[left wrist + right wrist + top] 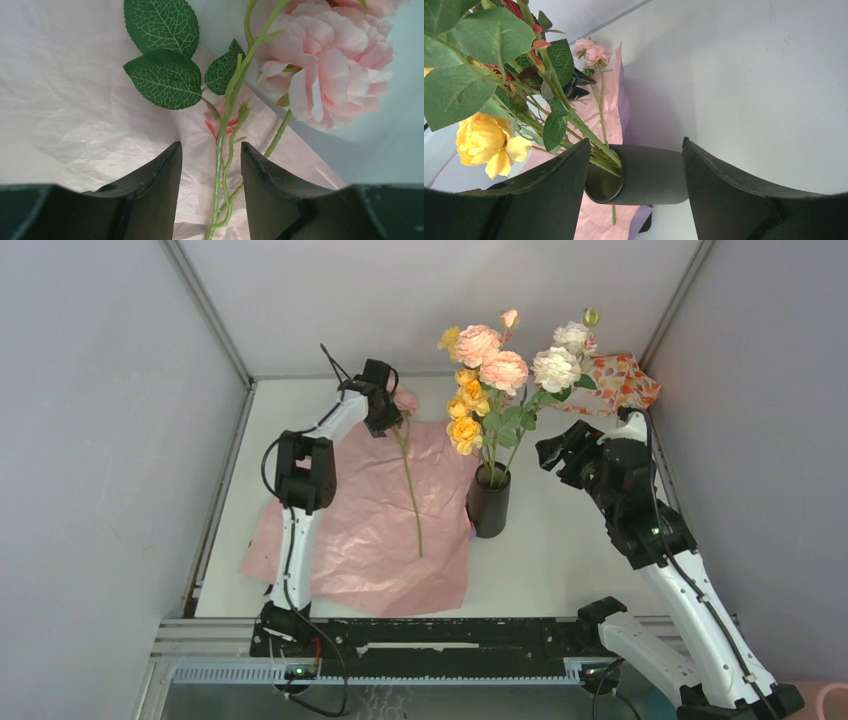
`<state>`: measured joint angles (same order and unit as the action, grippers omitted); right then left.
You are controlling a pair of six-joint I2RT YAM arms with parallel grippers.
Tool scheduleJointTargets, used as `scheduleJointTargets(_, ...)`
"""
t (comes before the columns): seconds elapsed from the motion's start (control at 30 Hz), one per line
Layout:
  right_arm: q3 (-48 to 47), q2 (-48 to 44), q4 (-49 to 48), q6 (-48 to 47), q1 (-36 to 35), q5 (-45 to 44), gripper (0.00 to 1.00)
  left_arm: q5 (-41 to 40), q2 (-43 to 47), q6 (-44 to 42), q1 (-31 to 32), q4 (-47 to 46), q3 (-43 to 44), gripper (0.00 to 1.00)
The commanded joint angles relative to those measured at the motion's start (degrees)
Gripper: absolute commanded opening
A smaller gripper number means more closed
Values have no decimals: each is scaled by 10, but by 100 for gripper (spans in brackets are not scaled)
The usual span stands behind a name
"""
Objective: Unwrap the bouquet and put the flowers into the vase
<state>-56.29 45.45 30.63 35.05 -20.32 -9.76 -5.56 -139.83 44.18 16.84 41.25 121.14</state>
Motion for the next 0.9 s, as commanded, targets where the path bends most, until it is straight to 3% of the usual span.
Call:
scheduleJointTargets(0.0, -2, -3, -24, 2, 4, 5, 76, 11, -15, 5, -1, -1, 28, 50)
scheduleJointTargets(0.37, 5, 1, -30, 5, 5, 9, 76, 18, -11, -4, 0, -3, 19, 16)
scheduleJointTargets(0.53, 5, -1, -31, 6, 5, 11, 76, 21, 31, -2, 0, -23, -15, 2)
scheduleJointTargets(0.87, 5, -10, -29, 12, 5, 13, 76, -17, 213, -9, 1, -91, -134, 0)
